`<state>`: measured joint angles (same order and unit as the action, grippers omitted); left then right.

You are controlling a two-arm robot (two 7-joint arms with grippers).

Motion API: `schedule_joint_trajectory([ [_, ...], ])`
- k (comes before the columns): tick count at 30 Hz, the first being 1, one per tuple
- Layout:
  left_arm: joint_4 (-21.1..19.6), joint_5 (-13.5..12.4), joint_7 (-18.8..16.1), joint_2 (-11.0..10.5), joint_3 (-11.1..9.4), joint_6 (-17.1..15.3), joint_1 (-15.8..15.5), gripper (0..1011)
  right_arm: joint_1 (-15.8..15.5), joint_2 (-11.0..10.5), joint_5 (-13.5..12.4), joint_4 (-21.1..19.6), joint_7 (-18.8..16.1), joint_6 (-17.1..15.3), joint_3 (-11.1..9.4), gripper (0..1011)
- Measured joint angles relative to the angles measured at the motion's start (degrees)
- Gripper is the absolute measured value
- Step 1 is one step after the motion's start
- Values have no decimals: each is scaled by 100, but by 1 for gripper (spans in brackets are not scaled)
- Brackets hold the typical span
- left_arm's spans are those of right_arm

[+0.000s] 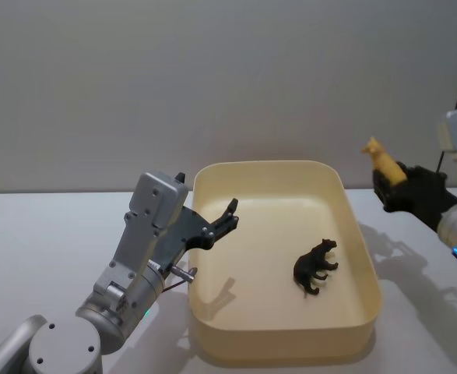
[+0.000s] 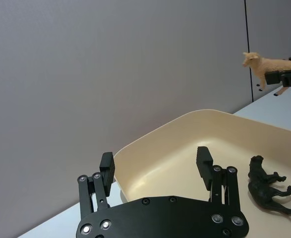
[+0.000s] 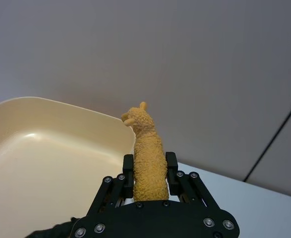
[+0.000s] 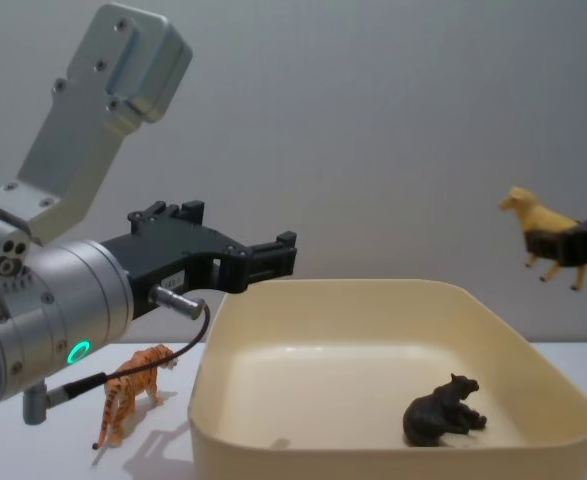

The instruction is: Pick up the toy alternately with two hands and place it into the central storage box.

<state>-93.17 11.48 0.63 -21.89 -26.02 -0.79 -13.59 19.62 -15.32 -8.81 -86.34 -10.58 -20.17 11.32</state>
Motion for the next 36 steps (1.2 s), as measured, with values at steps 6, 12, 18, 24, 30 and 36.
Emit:
schedule_joint_trajectory([
  [6,0,0,0,0,0,0,0,1002,248,98,70,122,-428,-43,78,357],
  [12,0,0,0,0,0,0,0,1002,521,234,171,397,-867,-194,199,357],
  [18,0,0,0,0,0,0,0,1002,804,398,310,777,-1275,-349,345,357],
  [24,0,0,0,0,0,0,0,1002,951,480,383,977,-1467,-416,424,529],
  [30,0,0,0,0,0,0,0,1002,1053,539,433,1113,-1601,-460,476,709],
  [36,0,0,0,0,0,0,0,1002,1066,527,426,1111,-1590,-432,463,873],
])
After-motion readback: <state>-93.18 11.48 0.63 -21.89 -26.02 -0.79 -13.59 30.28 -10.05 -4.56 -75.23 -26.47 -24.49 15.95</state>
